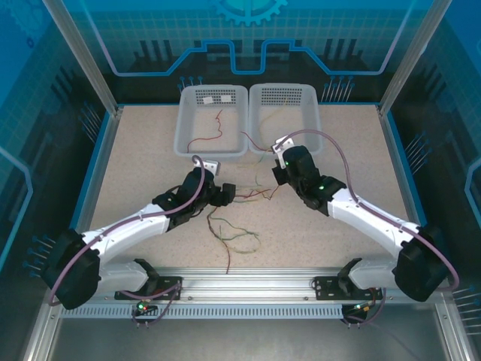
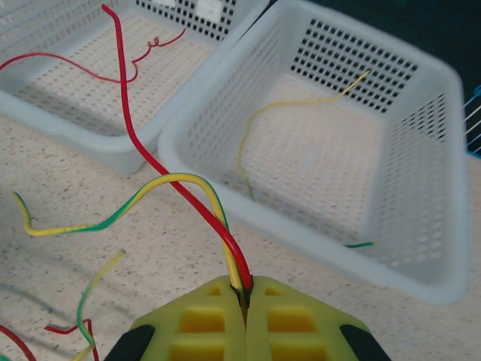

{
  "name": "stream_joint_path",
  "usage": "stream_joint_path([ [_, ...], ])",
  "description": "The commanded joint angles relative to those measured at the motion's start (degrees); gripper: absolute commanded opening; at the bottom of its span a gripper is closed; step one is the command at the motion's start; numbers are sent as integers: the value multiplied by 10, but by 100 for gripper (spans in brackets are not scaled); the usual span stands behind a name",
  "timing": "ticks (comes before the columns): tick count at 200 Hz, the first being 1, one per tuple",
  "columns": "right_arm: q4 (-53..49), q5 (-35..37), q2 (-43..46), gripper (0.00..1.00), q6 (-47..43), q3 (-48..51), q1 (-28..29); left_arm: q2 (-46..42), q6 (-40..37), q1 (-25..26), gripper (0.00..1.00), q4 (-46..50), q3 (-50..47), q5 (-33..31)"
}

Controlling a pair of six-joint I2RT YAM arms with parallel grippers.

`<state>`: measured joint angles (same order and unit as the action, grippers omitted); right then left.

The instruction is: Untangle the cables

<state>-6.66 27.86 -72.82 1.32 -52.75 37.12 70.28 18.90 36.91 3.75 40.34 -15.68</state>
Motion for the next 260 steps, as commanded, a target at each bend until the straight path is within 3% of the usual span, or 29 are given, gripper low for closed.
stream_joint_path([
  [1,-28,42,28,0,-33,-22,8,-21,-23,-5,86,-27,-7,-11],
  [81,-107,98,115,0,-56,-92,8,-85,-48,-5,85,-102,-38,-11],
  [112,-130,61,157,0,-54,-110,8,-137,-57,-10,85,-164,-64,14],
  [139,-125,-64,190,0,-66,-97,-2,-178,-32,-58,84,-226,-86,113],
  [163,-115,-274,204,0,-77,-66,-58,-206,1,-120,84,-336,-123,242],
  [196,-67,-547,204,0,-38,-36,-155,-218,11,-164,88,-483,-155,357],
  [209,-61,-603,191,0,-46,-33,-165,-213,12,-165,91,-521,-150,399],
  [237,-92,-653,141,0,-59,-51,-165,-183,24,-165,94,-611,-144,472],
  [260,-67,-733,129,0,-48,-42,-160,-152,29,-165,97,-640,-135,490],
])
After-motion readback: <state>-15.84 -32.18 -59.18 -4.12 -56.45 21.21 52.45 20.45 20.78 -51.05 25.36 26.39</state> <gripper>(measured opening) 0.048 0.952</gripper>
